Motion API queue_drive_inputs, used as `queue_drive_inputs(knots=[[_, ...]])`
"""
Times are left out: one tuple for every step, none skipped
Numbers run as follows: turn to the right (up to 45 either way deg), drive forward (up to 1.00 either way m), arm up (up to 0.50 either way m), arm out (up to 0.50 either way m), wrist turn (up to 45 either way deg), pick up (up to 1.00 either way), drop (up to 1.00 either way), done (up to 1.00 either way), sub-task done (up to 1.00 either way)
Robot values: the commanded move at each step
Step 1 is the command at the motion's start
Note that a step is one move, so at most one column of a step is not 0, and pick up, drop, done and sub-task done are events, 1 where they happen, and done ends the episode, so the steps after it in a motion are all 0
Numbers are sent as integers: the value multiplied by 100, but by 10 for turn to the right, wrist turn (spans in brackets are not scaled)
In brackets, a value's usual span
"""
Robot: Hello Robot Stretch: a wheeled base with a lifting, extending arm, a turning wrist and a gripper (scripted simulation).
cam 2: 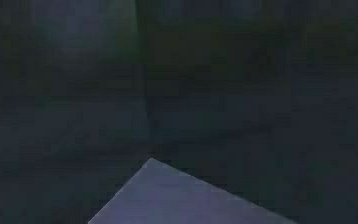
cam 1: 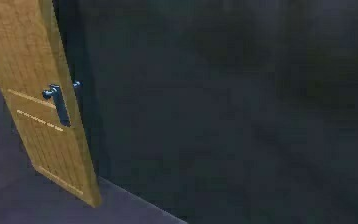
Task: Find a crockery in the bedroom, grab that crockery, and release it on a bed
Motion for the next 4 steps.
queue_drive_inputs(knots=[[-450,0,0,0,0,0,0,0,0],[-30,0,0,0,0,0,0,0,0],[0,100,0,0,0,0,0,0,0],[-30,0,0,0,0,0,0,0,0]])
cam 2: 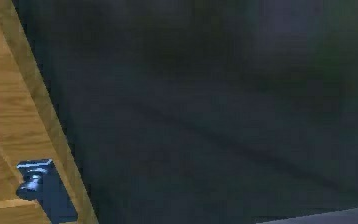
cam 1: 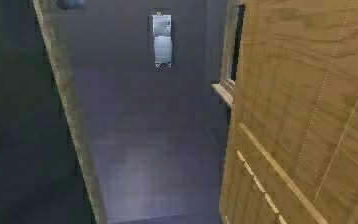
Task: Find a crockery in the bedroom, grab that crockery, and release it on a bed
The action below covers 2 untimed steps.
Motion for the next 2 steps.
queue_drive_inputs(knots=[[0,80,0,0,0,0,0,0,0],[-330,0,0,0,0,0,0,0,0]])
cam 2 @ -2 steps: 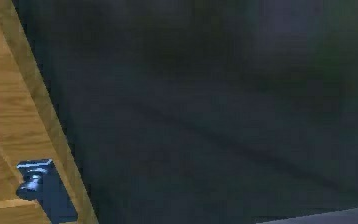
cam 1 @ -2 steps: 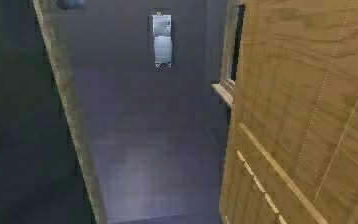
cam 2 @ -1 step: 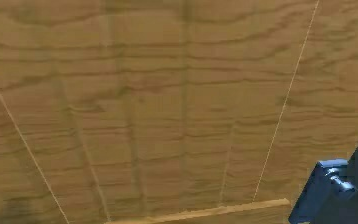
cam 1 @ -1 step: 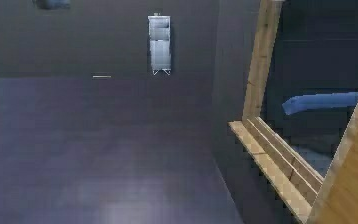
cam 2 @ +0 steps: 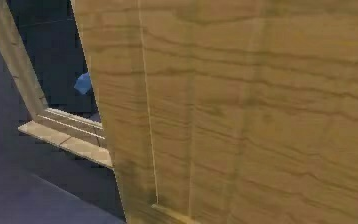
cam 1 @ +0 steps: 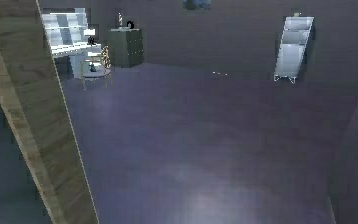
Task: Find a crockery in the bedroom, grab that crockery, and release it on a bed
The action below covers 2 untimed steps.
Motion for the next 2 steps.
queue_drive_inputs(knots=[[0,70,0,0,0,0,0,0,0],[-90,0,0,0,0,0,0,0,0]])
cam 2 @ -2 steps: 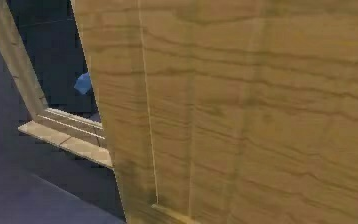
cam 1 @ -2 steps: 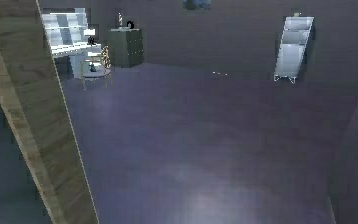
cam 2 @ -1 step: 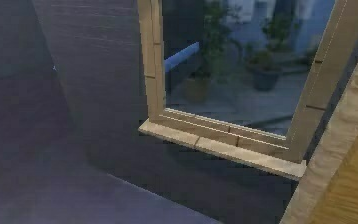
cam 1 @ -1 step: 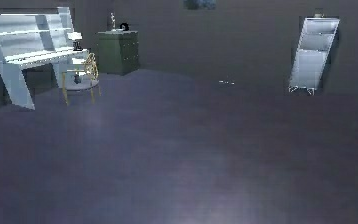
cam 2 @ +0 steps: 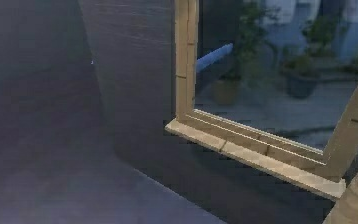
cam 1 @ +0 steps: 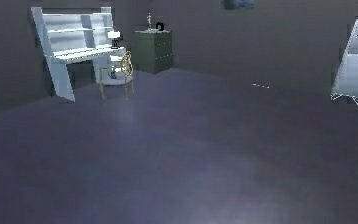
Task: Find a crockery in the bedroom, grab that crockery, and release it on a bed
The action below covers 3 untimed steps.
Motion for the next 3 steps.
queue_drive_inputs(knots=[[0,100,0,0,0,0,0,0,0],[0,100,0,0,0,0,0,0,0],[0,100,0,0,0,0,0,0,0]])
